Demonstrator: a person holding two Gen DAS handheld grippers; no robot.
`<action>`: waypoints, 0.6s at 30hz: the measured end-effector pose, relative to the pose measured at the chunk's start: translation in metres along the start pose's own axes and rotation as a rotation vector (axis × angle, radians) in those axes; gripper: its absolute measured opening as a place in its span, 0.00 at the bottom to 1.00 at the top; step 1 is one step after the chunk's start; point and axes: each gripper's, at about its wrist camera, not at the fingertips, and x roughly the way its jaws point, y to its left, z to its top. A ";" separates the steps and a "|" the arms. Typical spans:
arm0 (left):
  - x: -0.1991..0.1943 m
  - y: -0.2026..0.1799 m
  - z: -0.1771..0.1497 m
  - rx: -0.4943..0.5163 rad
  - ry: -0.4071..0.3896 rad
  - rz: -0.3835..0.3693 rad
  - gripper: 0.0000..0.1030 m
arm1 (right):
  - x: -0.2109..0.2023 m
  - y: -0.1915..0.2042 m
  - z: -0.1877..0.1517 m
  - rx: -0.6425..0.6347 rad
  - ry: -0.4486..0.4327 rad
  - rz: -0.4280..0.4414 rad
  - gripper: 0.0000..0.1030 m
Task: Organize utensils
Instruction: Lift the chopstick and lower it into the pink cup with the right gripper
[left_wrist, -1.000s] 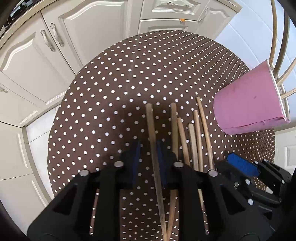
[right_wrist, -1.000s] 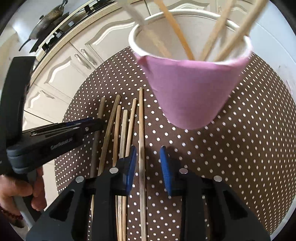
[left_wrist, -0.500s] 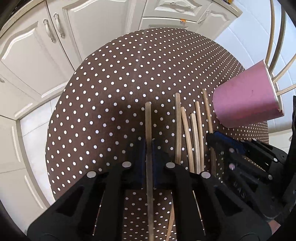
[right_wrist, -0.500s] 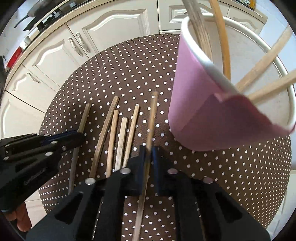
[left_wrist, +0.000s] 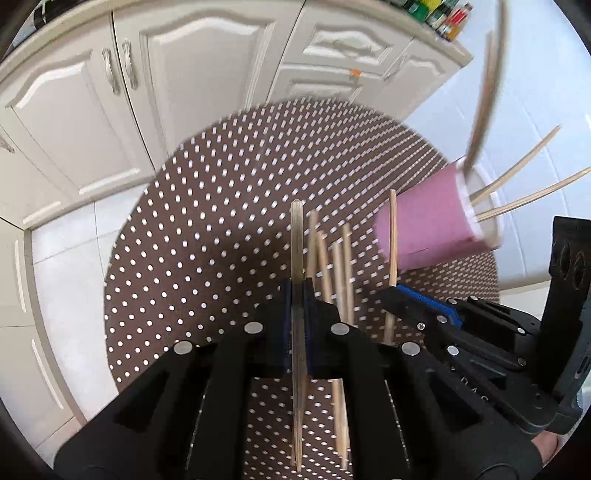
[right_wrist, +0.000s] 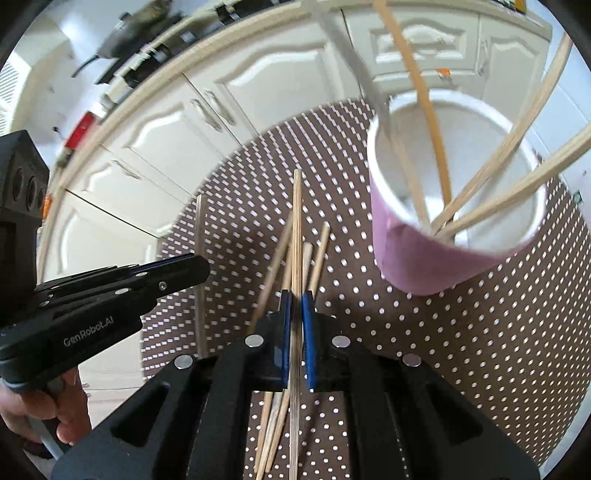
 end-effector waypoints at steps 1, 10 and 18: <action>-0.009 -0.004 0.000 0.001 -0.018 -0.001 0.06 | -0.007 0.001 0.001 -0.006 -0.011 0.015 0.05; -0.068 -0.030 -0.006 -0.012 -0.136 -0.010 0.06 | -0.067 0.012 -0.002 -0.085 -0.100 0.073 0.05; -0.112 -0.066 -0.008 0.011 -0.244 -0.027 0.06 | -0.127 0.001 -0.010 -0.116 -0.198 0.087 0.05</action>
